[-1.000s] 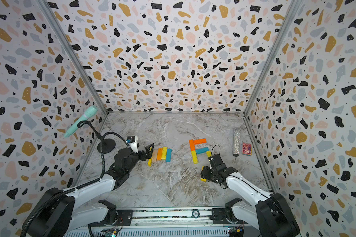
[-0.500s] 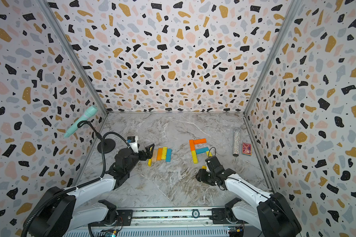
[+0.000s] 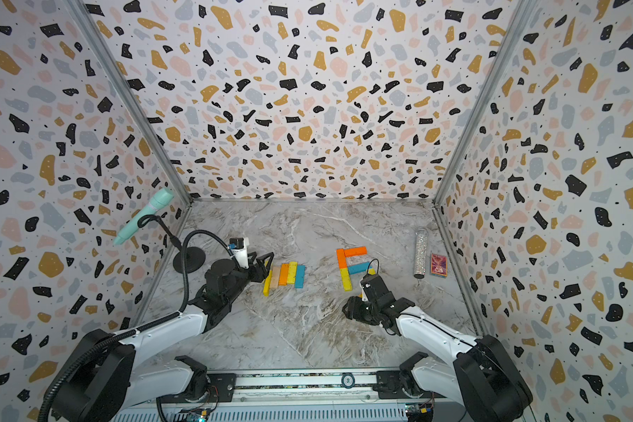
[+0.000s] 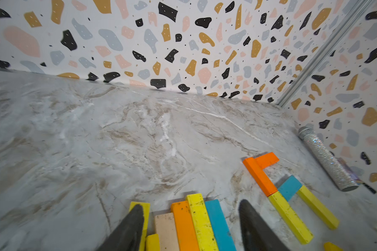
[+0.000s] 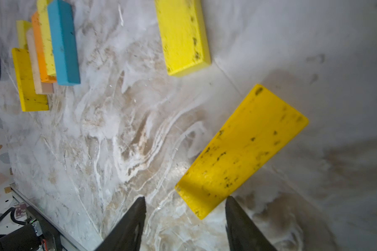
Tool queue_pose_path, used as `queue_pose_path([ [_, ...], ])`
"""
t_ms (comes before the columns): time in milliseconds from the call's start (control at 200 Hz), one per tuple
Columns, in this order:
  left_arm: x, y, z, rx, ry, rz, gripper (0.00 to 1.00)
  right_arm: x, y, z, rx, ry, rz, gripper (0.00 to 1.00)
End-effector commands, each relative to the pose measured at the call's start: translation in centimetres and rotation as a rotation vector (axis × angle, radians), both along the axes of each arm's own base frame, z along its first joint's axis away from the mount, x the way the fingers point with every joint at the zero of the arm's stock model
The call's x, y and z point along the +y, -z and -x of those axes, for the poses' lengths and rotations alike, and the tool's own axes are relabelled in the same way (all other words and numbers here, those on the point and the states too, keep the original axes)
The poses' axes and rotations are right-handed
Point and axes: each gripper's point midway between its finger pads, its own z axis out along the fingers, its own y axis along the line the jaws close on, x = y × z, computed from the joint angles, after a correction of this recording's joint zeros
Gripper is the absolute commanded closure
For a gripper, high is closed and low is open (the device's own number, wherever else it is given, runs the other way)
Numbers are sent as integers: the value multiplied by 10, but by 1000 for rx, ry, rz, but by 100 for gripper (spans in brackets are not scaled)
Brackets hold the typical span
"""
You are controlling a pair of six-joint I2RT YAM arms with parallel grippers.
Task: Assemble the number 6 with building blocks
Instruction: Assemble the building block at the center of the board.
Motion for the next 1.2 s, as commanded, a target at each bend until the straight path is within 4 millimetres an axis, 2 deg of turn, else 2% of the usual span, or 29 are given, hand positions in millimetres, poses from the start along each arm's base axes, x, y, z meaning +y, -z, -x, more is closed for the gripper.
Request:
queue_pose_path([
  [0,-19,-18,1,-24,73,17,54,-2,-33,-27,-125,-12,20,41],
  [80,-31,-9,8,33,117,-4,70,-10,-46,-33,-153,-19,30,44],
  [170,-47,5,25,91,169,-17,77,-17,-57,-33,-170,-37,43,50],
  [240,-56,13,39,122,188,-6,77,-16,-52,-24,-130,-83,58,53],
  [340,-54,23,50,157,170,42,74,-6,-35,-3,-50,-174,34,55],
  [476,-49,29,55,180,135,72,69,11,-17,17,-11,-263,27,55],
  [656,-50,28,58,182,120,59,67,22,-5,28,3,-298,22,57],
  [916,-58,35,59,202,140,21,65,39,5,31,-16,-340,16,55],
  [1191,-60,39,59,207,142,4,65,37,20,19,-11,-326,78,55],
])
